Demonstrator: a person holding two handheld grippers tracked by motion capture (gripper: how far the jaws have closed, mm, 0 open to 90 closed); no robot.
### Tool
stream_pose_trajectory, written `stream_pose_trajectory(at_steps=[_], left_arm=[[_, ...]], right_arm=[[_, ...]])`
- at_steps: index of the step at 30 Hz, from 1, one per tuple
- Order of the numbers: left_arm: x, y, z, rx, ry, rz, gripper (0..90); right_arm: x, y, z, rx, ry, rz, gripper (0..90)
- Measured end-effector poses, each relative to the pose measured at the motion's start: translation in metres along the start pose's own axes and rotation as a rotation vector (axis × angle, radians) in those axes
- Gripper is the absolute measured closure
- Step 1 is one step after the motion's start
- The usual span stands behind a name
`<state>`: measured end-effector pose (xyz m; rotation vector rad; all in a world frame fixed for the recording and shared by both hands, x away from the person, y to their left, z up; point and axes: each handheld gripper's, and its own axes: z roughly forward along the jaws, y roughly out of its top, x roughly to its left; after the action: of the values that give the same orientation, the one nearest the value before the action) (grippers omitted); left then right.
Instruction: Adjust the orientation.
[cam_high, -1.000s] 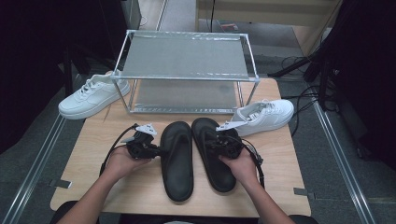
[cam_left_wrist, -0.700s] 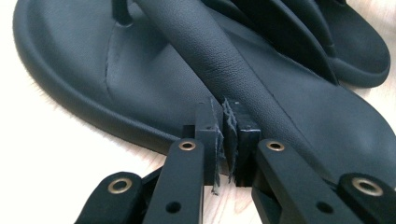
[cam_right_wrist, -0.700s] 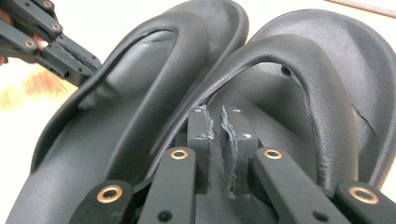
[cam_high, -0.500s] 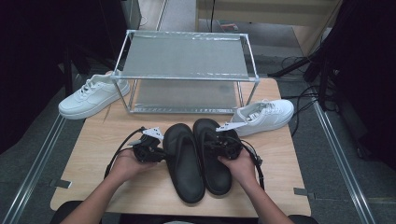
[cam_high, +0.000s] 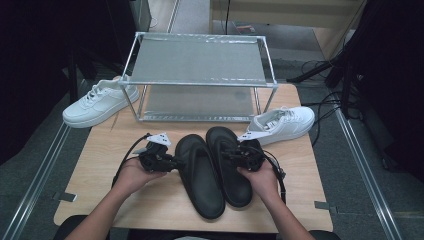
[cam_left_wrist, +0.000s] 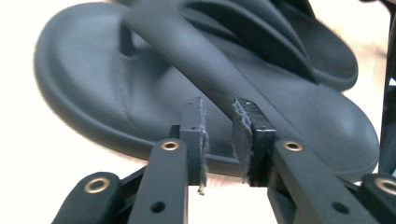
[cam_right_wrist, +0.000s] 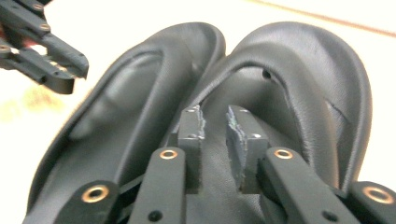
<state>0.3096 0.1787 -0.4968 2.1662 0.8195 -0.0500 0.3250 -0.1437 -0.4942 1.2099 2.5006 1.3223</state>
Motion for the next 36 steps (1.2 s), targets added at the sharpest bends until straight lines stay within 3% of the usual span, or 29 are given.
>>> stream_pose_trajectory(at_steps=[5, 8, 11, 13, 17, 26, 36], left_arm=[[0.006, -0.001, -0.01, -0.012, 0.025, -0.001, 65.7], [0.009, 0.001, -0.014, -0.029, 0.035, -0.001, 61.6], [0.012, 0.001, -0.015, -0.033, 0.052, -0.013, 52.0], [0.013, 0.0, -0.017, -0.039, 0.054, -0.015, 47.1], [0.013, 0.001, -0.02, -0.063, 0.052, -0.006, 44.2], [0.013, 0.001, -0.02, -0.057, 0.067, -0.007, 42.7], [0.014, 0.0, -0.021, -0.06, 0.072, -0.011, 42.1]], right_arm=[[0.009, -0.007, -0.011, -0.08, 0.007, -0.057, 60.8], [0.015, -0.013, -0.013, -0.066, -0.003, -0.039, 53.3], [0.02, -0.019, -0.014, -0.073, 0.005, -0.009, 47.1], [0.025, -0.021, -0.015, -0.086, 0.0, -0.022, 44.6], [0.029, -0.023, -0.013, -0.092, -0.008, -0.039, 42.7], [0.027, -0.025, -0.009, -0.089, -0.011, -0.027, 41.5], [0.03, -0.026, 0.005, -0.05, -0.016, -0.037, 41.4]])
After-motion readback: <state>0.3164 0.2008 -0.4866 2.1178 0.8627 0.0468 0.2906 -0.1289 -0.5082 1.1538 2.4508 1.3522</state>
